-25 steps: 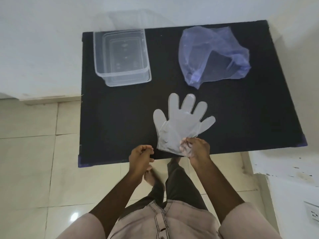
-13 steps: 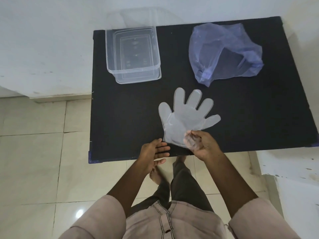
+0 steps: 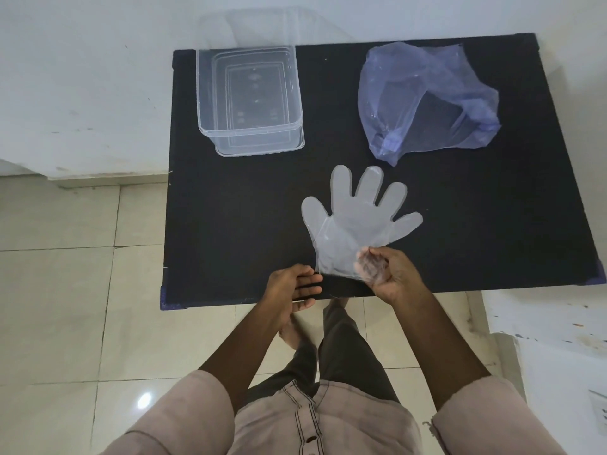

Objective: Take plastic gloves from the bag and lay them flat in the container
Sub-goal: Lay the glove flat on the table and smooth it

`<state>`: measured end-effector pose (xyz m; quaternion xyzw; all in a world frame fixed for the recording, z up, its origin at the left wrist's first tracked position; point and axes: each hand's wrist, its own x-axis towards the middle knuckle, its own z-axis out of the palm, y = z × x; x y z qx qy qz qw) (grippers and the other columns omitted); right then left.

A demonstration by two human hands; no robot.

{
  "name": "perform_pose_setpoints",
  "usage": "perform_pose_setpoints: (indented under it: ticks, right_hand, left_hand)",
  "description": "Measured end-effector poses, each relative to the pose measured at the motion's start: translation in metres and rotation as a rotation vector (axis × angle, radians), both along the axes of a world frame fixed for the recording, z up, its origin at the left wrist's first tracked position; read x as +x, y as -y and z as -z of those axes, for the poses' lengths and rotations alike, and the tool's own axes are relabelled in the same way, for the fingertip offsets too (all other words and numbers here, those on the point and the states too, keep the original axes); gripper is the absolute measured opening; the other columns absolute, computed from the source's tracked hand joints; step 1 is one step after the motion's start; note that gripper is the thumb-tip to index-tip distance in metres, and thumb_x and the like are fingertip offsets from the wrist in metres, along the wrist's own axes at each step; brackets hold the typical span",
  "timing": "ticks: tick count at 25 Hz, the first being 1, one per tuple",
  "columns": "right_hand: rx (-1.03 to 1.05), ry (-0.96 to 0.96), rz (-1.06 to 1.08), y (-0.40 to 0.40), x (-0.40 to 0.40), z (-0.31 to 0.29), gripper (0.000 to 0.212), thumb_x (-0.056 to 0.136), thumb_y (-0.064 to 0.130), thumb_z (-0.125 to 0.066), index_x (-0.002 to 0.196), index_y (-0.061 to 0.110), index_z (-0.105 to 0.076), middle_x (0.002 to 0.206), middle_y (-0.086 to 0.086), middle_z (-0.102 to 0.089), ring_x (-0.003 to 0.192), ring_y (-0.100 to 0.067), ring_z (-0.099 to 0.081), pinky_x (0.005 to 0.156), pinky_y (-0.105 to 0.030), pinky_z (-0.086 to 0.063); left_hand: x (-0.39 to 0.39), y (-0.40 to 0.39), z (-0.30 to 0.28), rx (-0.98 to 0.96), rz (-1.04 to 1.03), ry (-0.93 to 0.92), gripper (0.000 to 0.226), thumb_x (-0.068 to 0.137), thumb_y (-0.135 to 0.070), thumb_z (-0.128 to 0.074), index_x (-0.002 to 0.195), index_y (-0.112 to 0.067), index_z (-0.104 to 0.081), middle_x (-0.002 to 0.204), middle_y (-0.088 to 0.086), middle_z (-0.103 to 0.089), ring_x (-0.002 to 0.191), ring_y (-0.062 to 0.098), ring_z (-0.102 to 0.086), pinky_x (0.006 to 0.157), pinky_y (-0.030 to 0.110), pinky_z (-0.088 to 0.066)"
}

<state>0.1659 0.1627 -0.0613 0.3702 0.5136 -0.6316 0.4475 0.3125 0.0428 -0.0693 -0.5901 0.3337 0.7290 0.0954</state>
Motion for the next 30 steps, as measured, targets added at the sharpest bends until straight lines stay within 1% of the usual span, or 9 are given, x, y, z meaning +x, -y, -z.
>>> perform_pose_setpoints:
  ticks: [3,5,8,14,16,18,22,26,30]
  right_hand:
    - [0.0,0.001,0.025,-0.001,0.0,0.001,0.015,0.091,0.002,-0.054,0.078,0.003,-0.063,0.058,-0.005,-0.07,0.06,-0.016,-0.067,0.057,-0.026,-0.06]
    - [-0.023,-0.013,0.053,-0.001,0.0,-0.002,0.012,0.09,0.002,-0.055,0.08,0.004,-0.063,0.066,-0.007,-0.07,0.069,-0.018,-0.066,0.067,-0.029,-0.059]
    - [-0.092,-0.017,0.118,0.002,-0.001,-0.009,0.01,0.089,0.001,-0.055,0.087,0.005,-0.063,0.065,-0.007,-0.074,0.078,-0.021,-0.066,0.075,-0.032,-0.057]
    - [-0.177,0.043,0.156,0.008,0.004,-0.009,0.012,0.086,-0.001,-0.053,0.088,0.003,-0.064,0.065,-0.009,-0.074,0.056,-0.019,-0.072,0.055,-0.031,-0.061]
    - [-0.186,0.03,0.143,0.006,0.004,-0.007,0.012,0.086,-0.001,-0.053,0.088,0.004,-0.065,0.069,-0.01,-0.074,0.059,-0.021,-0.073,0.06,-0.033,-0.06]
    - [-0.11,-0.036,0.087,0.002,0.003,-0.004,0.012,0.087,-0.001,-0.054,0.085,0.002,-0.065,0.072,-0.011,-0.074,0.062,-0.021,-0.072,0.063,-0.032,-0.057]
    - [0.216,-0.303,-0.064,-0.013,0.003,0.009,0.015,0.085,-0.004,-0.059,0.1,-0.006,-0.061,0.083,-0.013,-0.066,0.072,-0.024,-0.065,0.05,-0.021,-0.052]
    - [0.5,-0.586,-0.312,-0.02,0.004,0.016,0.022,0.079,0.008,-0.07,0.099,0.007,-0.061,0.096,-0.01,-0.067,0.088,-0.027,-0.065,0.063,-0.026,-0.052]
    - [0.791,-1.376,-0.653,-0.024,0.018,0.011,0.034,0.079,0.028,-0.071,0.107,0.014,-0.059,0.113,-0.01,-0.061,0.103,-0.022,-0.056,0.085,-0.029,-0.046]
  left_hand:
    - [-0.001,-0.002,-0.002,-0.038,0.004,0.005,0.019,0.094,-0.02,-0.052,0.097,-0.007,-0.064,0.099,0.011,-0.075,0.081,0.022,-0.069,0.07,0.035,-0.054]
    - [0.001,-0.005,-0.001,-0.095,0.054,0.044,0.025,0.094,-0.024,-0.052,0.097,-0.005,-0.067,0.096,0.012,-0.075,0.078,0.023,-0.069,0.07,0.036,-0.054]
    - [0.007,-0.016,0.001,0.014,0.125,0.037,0.04,0.096,-0.036,-0.048,0.103,-0.003,-0.07,0.101,0.016,-0.075,0.083,0.025,-0.071,0.072,0.037,-0.055]
    - [-0.011,-0.04,0.011,0.376,0.094,-0.201,0.07,0.093,-0.062,-0.032,0.122,-0.005,-0.062,0.12,0.015,-0.069,0.115,0.03,-0.062,0.096,0.047,-0.049]
    - [-0.02,-0.042,0.009,0.388,0.009,-0.247,0.069,0.093,-0.062,-0.033,0.118,-0.006,-0.065,0.112,0.014,-0.072,0.11,0.029,-0.064,0.099,0.048,-0.046]
    - [-0.027,-0.043,0.008,0.337,-0.161,-0.241,0.056,0.093,-0.053,-0.043,0.112,-0.005,-0.066,0.101,0.015,-0.073,0.095,0.027,-0.067,0.091,0.044,-0.051]
    - [-0.027,-0.036,0.012,0.101,-0.352,-0.187,0.015,0.089,-0.019,-0.063,0.097,-0.007,-0.065,0.09,0.011,-0.068,0.077,0.021,-0.064,0.07,0.032,-0.054]
    - [-0.023,-0.03,0.011,-0.089,-0.265,-0.116,0.006,0.085,-0.011,-0.068,0.091,-0.009,-0.069,0.09,0.008,-0.07,0.081,0.019,-0.064,0.072,0.031,-0.057]
    - [-0.023,-0.029,0.006,-0.162,-0.188,-0.12,0.005,0.088,-0.014,-0.066,0.088,-0.011,-0.07,0.092,0.008,-0.071,0.08,0.02,-0.066,0.076,0.036,-0.058]
